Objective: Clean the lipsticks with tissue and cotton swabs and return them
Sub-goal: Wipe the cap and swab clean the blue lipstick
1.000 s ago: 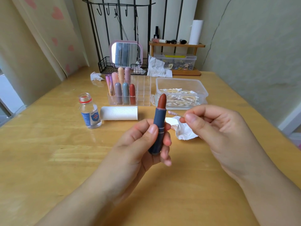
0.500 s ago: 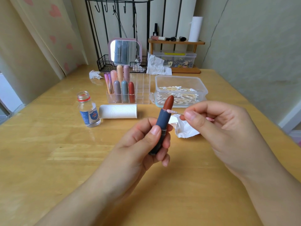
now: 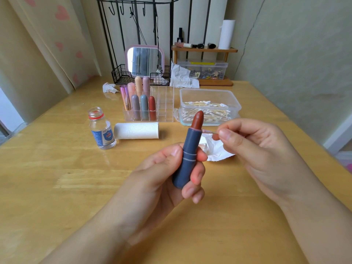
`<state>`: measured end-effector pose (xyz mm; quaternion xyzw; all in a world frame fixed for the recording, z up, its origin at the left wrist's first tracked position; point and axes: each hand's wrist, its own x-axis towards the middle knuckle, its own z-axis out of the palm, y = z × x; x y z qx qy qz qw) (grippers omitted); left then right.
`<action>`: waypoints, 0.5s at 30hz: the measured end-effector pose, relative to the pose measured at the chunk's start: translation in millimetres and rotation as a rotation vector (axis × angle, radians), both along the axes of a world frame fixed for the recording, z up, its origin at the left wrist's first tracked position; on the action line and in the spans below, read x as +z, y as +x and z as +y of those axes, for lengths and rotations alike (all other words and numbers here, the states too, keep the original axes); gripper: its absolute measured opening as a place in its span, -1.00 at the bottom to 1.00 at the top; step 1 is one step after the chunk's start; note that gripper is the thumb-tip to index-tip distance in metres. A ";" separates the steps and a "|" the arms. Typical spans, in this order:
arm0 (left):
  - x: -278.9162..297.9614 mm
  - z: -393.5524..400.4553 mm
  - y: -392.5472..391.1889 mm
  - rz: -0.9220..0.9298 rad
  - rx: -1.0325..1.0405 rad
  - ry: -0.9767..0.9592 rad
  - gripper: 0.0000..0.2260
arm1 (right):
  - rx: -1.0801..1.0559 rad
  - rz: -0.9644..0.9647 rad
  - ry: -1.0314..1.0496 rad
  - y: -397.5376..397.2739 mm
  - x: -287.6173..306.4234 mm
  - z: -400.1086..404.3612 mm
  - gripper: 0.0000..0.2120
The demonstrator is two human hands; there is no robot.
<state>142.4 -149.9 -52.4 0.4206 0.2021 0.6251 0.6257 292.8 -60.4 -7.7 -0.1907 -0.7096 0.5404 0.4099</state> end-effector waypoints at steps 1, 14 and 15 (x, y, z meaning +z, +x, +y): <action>-0.1 -0.9 -0.5 0.057 0.046 -0.009 -0.77 | -0.010 -0.009 -0.004 -0.6 -0.7 0.7 -0.91; 11.0 -2.3 2.6 0.080 0.275 -0.133 -0.87 | -0.001 -0.016 0.105 -5.6 -0.6 -8.0 -0.90; 11.0 -2.9 3.1 0.099 0.292 -0.134 -0.88 | 0.004 -0.030 0.112 -6.1 -0.6 -8.4 -0.88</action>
